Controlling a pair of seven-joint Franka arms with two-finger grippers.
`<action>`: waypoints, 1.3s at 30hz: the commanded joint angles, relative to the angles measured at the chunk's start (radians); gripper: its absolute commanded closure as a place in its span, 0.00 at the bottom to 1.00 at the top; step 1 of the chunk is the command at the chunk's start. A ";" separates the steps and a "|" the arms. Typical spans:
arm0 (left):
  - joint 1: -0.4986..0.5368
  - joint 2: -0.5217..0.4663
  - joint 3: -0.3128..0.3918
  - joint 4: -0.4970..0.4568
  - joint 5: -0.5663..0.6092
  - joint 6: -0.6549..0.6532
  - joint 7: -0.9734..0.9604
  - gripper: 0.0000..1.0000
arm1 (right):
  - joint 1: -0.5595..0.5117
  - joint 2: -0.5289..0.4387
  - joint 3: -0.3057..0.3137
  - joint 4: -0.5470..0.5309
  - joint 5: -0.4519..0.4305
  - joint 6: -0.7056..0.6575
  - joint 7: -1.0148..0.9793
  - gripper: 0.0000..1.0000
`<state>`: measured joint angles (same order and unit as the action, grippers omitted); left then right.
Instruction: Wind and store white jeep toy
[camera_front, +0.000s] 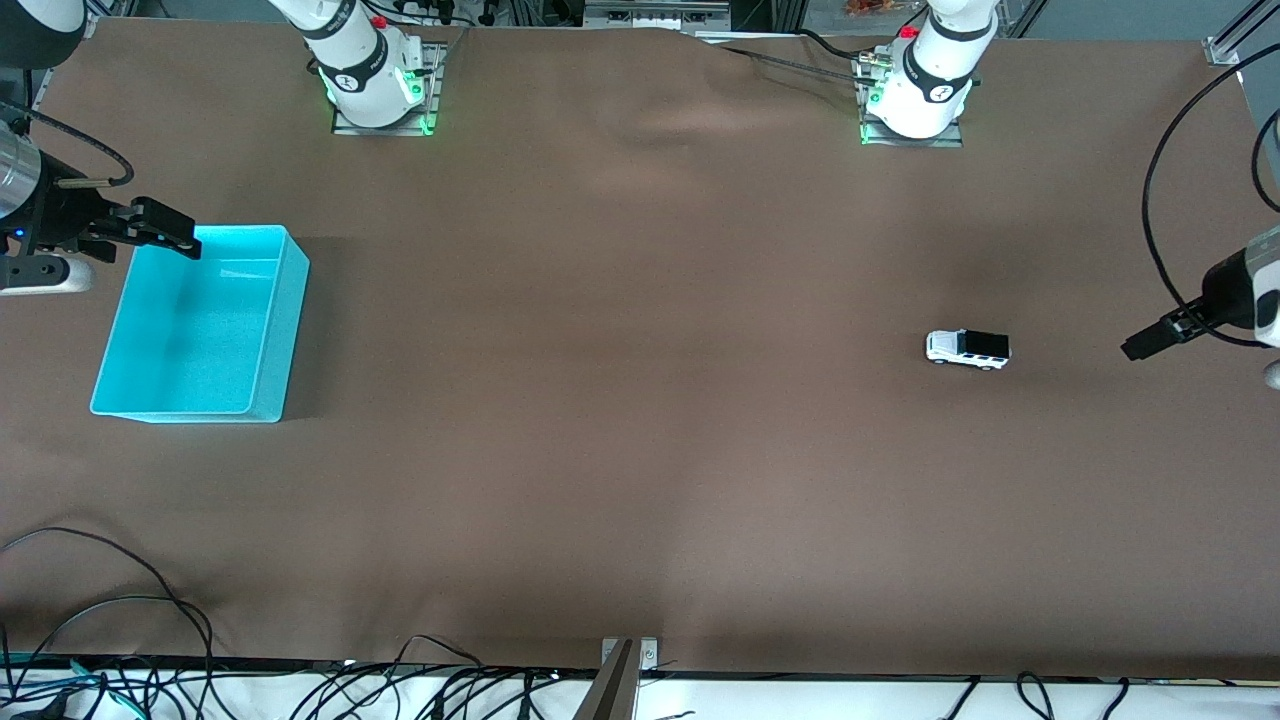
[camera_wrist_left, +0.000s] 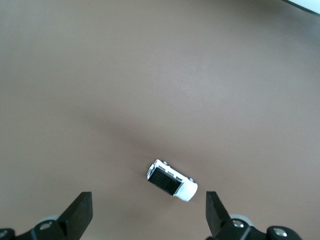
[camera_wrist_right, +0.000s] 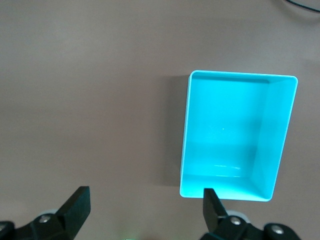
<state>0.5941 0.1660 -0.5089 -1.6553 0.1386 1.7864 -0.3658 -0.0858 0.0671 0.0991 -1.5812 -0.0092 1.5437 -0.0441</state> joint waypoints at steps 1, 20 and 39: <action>0.006 0.007 -0.002 0.097 -0.054 -0.094 0.154 0.00 | -0.003 -0.001 0.002 0.015 -0.002 -0.019 0.004 0.00; 0.007 0.000 -0.003 0.111 -0.074 -0.130 0.350 0.00 | 0.001 -0.003 0.010 0.020 0.000 -0.028 0.004 0.00; 0.006 -0.002 -0.007 0.111 -0.074 -0.130 0.349 0.00 | 0.003 -0.003 0.011 0.033 0.000 -0.027 0.004 0.00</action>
